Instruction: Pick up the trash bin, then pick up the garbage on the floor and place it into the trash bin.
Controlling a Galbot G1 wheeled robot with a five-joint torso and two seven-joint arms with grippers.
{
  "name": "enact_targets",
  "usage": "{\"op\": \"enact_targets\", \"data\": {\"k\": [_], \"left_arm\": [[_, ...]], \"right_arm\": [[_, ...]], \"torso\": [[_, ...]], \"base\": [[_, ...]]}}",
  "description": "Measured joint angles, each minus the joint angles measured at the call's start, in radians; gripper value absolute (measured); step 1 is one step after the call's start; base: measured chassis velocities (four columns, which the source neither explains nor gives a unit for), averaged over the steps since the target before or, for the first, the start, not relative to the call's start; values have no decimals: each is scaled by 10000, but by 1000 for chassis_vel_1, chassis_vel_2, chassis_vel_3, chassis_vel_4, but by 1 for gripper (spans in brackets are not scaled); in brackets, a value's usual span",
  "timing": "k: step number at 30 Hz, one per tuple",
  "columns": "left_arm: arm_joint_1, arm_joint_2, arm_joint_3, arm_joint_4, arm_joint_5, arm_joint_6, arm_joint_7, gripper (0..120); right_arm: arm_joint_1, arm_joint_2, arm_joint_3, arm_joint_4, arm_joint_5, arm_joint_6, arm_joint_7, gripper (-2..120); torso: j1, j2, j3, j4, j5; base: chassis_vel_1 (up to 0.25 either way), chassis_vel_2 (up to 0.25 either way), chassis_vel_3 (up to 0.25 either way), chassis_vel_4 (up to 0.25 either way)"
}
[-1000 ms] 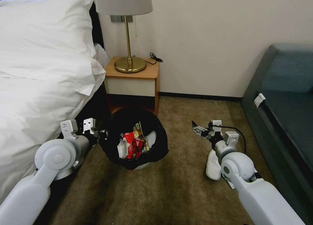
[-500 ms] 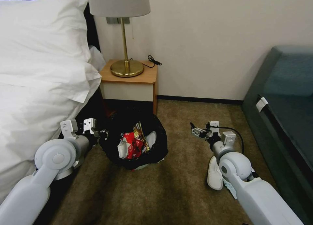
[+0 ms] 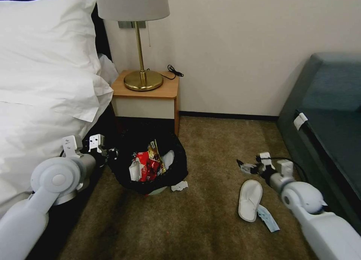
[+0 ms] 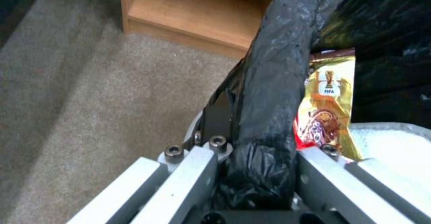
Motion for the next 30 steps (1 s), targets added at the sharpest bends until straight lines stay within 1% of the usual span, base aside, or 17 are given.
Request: {"op": "enact_targets", "data": {"k": [2, 3, 4, 6, 7, 8, 9, 11, 12, 14, 18, 19, 21, 27, 29, 30], "left_arm": [[-5, 20, 0, 0, -16, 0, -9, 3], [-14, 82, 0, 0, -47, 0, -32, 3], [-14, 82, 0, 0, -47, 0, -32, 3], [18, 232, 27, -6, -148, 0, -47, 3], [18, 232, 27, -6, -148, 0, -47, 3], [43, 300, 29, -13, -221, 0, -56, 3], [43, 300, 29, -13, -221, 0, -56, 3], [44, 424, 44, -25, -373, 0, -104, 3], [44, 424, 44, -25, -373, 0, -104, 3], [0, 587, 81, -81, -512, 0, -168, 3], [-6, 736, 87, -228, -680, 0, -272, 3], [43, 824, 87, -314, -723, 0, -342, 3], [106, 898, 85, -399, -737, 0, -376, 3], [138, 979, 81, -488, -807, 0, -419, 3], [85, 982, 89, -485, -819, 0, -422, 3], [85, 982, 89, -485, -819, 0, -422, 3]], "right_arm": [[-11, -7, 32, -111, -1, 0, -144, 100], [-24, -10, 112, -498, -104, 2, -594, 100], [-24, -10, 112, -498, -104, 2, -594, 100], [-29, -9, 150, -1162, -406, 63, -1449, 100], [-29, -9, 150, -1162, -406, 63, -1449, 100], [-33, -20, 123, -1441, -679, 166, -1933, 100], [-33, -20, 123, -1441, -679, 166, -1933, 100], [-24, -39, 48, -1751, -941, 236, -2339, 100], [-24, -39, 48, -1751, -941, 236, -2339, 100], [-5, -26, 20, -2033, -1196, 351, -2717, 100], [-65, -18, 23, -2261, -1479, 456, -3038, 100], [-176, -17, 22, -2462, -1844, 611, -3234, 100], [-293, 4, 16, -2632, -2166, 764, -3367, 100], [-433, 107, -42, -2934, -2691, 969, -3432, 100], [-309, 233, -140, -3370, -3182, 1193, -3475, 100], [-309, 233, -140, -3370, -3182, 1193, -3475, 100]], "torso": [[0, 0, 0, 0, -1], [1, 0, 0, 1, 0], [1, 0, 0, 1, 0], [0, 0, 1, 1, 0], [0, 0, 1, 1, 0], [1, 0, 1, 1, -1], [1, 0, 1, 1, -1], [0, 0, 1, 1, -1], [0, 0, 1, 1, -1], [1, 0, 1, 2, -2], [1, 0, 1, 2, -1], [1, 0, 1, 2, -2], [1, 1, 1, 1, -1], [0, 0, 1, 1, -3], [1, 0, 1, 1, 0], [1, 0, 1, 1, 0]], "base": [[0, 0, 0, 0], [0, 0, 0, 0], [0, 0, 0, 0], [0, 0, 0, 0], [0, 0, 0, 0], [0, 0, 0, 0], [0, 0, 0, 0], [0, 0, 0, 0], [0, 0, 0, 0], [0, 0, 0, 0], [0, 0, 0, 0], [0, 0, 0, 0], [0, 0, 0, 0], [0, 0, 0, 0], [0, 0, 0, 0], [0, 0, 0, 0]]}}
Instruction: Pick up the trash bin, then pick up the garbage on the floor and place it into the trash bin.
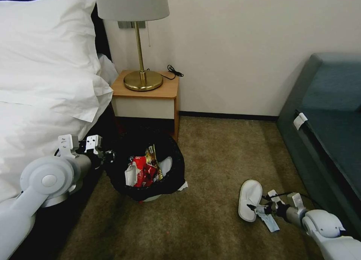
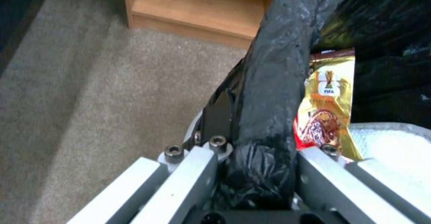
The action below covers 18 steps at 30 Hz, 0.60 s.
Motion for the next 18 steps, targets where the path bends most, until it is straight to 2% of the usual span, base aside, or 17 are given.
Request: {"op": "enact_targets", "data": {"k": [5, 18], "left_arm": [[31, 68, -61, 0, -43, 0, 0, 3], [43, -45, -46, 39, -10, 0, 10, 3]], "right_arm": [[189, 133, -19, -689, -560, 257, -64, 100], [180, 159, 279, -1601, -813, 675, -111, 100]], "torso": [[1, 0, 0, 1, -1], [2, 0, 0, -1, -1]], "base": [[0, 0, 0, 0], [0, 0, 0, 0]]}}
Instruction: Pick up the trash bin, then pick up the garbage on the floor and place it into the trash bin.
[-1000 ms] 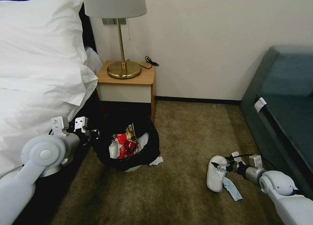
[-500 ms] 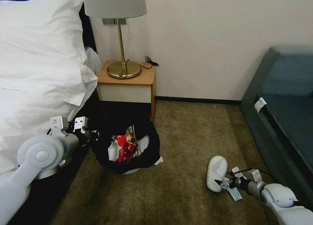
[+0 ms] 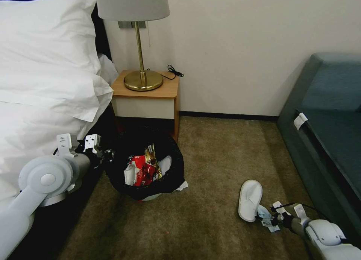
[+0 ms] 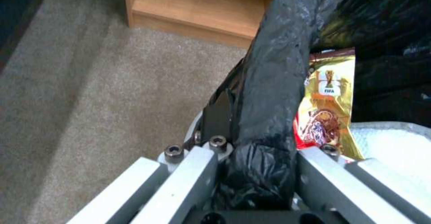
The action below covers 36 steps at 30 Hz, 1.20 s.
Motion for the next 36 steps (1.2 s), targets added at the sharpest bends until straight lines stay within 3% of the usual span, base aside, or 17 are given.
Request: {"op": "enact_targets", "data": {"k": [8, 36], "left_arm": [[-101, -58, 80, 95, 42, 0, 10, 3], [-87, -35, 1, -86, 68, 0, 64, 3]], "right_arm": [[336, 47, -183, -267, -148, 17, -25, 100], [364, 214, -369, -265, -1065, 392, 197, 0]], "torso": [[0, 0, 1, 2, -1], [0, 0, 1, 1, 0]], "base": [[0, 0, 0, 0], [0, 0, 0, 0]]}}
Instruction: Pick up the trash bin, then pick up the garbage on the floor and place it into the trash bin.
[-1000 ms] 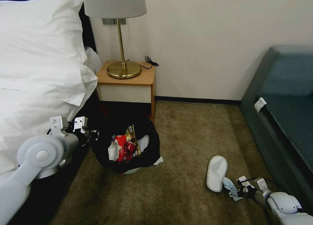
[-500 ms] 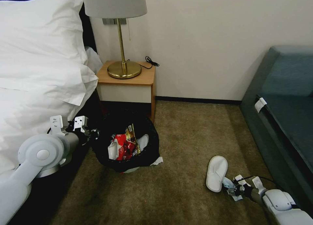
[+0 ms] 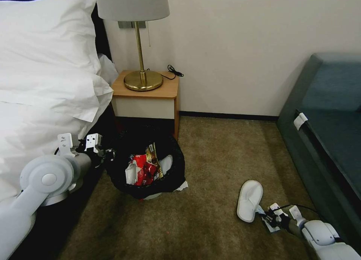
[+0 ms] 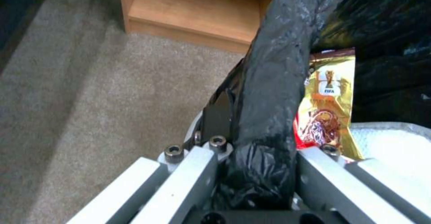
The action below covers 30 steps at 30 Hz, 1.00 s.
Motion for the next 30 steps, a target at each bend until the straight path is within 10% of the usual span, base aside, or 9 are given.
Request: {"op": "enact_targets", "data": {"k": [30], "left_arm": [[-89, 6, -187, -176, -111, 0, -96, 3]], "right_arm": [[-626, -1146, 1551, 2360, 454, 29, 247, 0]], "torso": [[0, 0, 0, -1, 0]], "base": [[0, 0, 0, 0]]}}
